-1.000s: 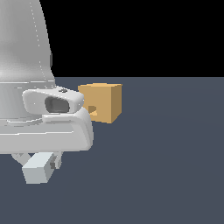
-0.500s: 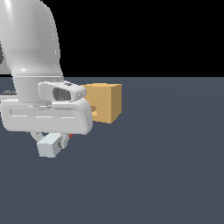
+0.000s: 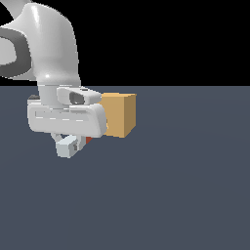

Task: Insert the peg into the horizontal hole in a box.

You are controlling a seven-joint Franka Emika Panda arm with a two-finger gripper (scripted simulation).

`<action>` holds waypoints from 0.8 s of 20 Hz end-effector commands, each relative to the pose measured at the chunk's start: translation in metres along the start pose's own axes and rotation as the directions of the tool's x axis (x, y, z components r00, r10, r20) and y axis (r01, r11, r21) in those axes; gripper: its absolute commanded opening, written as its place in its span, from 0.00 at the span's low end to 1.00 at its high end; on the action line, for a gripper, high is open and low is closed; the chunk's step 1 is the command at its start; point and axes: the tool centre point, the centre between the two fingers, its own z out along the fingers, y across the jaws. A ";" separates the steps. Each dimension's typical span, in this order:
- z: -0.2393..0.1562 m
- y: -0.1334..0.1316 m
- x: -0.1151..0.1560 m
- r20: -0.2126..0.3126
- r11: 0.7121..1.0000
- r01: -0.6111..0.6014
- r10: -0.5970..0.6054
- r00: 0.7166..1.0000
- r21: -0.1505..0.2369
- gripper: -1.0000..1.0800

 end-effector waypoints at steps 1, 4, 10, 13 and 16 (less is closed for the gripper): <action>-0.002 -0.001 0.013 0.000 0.999 -0.033 0.033 0.999 -0.002 0.00; -0.003 -0.001 0.025 0.000 0.998 -0.064 0.064 0.998 -0.002 0.00; -0.005 -0.001 0.042 0.000 0.994 -0.106 0.106 0.994 -0.002 0.00; -0.005 -0.001 0.046 0.000 0.993 -0.117 0.117 0.993 -0.002 0.00; -0.005 0.000 0.048 0.000 0.993 -0.122 0.122 0.993 -0.002 0.00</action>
